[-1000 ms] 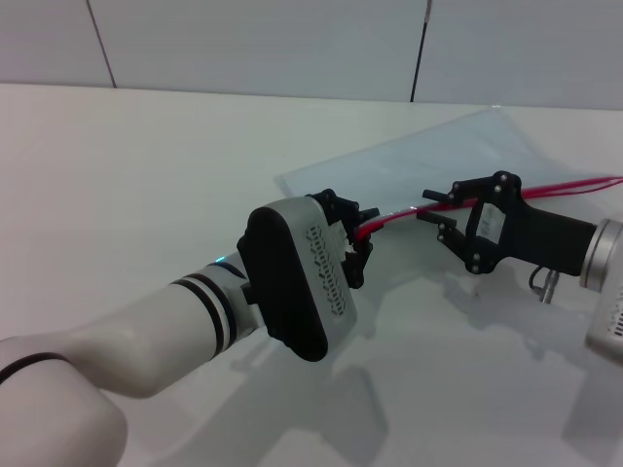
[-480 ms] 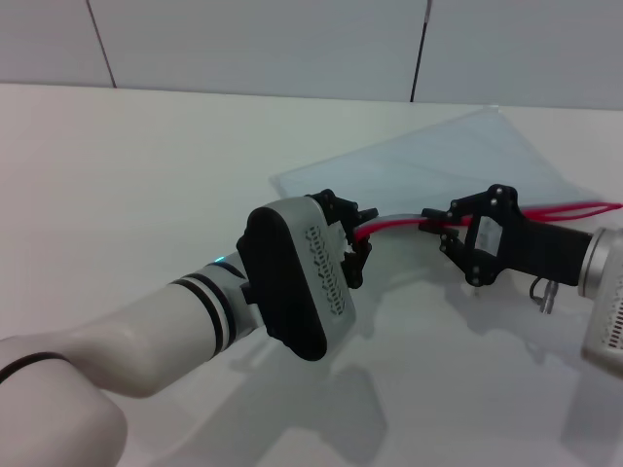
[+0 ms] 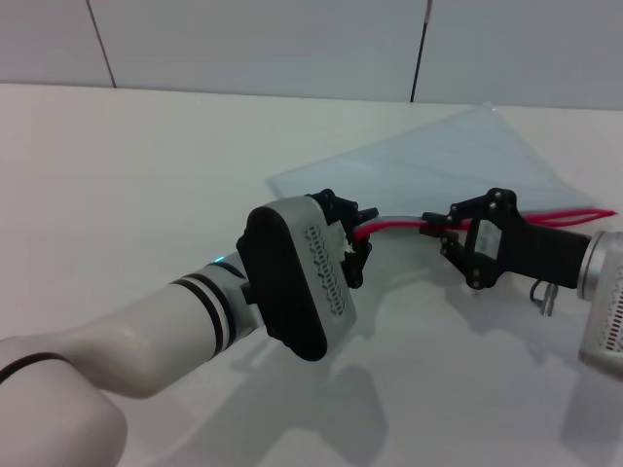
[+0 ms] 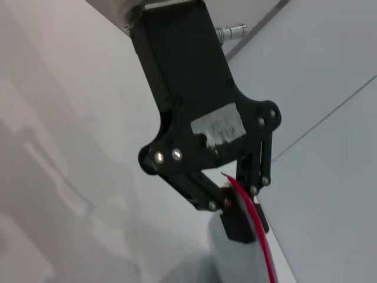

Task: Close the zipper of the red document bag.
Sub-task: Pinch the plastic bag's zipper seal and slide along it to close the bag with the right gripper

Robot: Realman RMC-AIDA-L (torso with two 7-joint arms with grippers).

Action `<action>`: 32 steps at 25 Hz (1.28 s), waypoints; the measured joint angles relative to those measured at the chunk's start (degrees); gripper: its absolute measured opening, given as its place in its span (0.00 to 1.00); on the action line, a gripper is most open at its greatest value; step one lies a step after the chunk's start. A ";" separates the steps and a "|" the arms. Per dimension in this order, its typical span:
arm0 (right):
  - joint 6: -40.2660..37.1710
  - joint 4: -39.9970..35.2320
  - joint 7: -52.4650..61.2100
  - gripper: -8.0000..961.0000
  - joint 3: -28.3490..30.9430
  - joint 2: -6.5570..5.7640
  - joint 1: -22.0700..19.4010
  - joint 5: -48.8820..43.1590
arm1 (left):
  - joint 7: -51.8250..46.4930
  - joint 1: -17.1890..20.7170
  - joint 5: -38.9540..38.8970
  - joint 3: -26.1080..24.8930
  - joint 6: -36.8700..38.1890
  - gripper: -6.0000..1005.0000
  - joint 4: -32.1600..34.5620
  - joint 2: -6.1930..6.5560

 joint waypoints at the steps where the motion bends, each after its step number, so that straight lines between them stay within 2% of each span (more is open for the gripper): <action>1: -0.43 -0.03 0.00 0.08 0.14 -0.02 -0.13 0.03 | 0.00 0.03 0.00 0.05 0.00 0.06 0.01 0.00; 11: -10.64 -0.33 0.00 0.10 4.18 -0.29 -1.81 0.62 | 2.25 2.14 -0.01 0.19 -0.10 0.06 2.68 0.43; 17: -18.80 -0.72 0.00 0.11 9.93 -0.26 -1.97 0.63 | 3.10 2.87 -0.01 1.02 -0.38 0.06 3.58 0.64; 23: -29.61 -0.75 0.00 0.12 18.09 -0.02 -0.99 0.65 | 4.19 3.20 0.00 1.20 -1.37 0.05 3.55 0.65; 28: -30.01 -0.72 -0.02 0.13 26.22 0.20 -0.76 3.58 | 4.21 3.97 -0.31 1.16 -7.14 0.06 1.23 -0.15; 32: -28.52 0.21 0.00 0.14 28.82 0.28 -0.78 11.26 | 3.79 3.88 -0.82 1.10 -12.20 0.09 -1.05 -0.66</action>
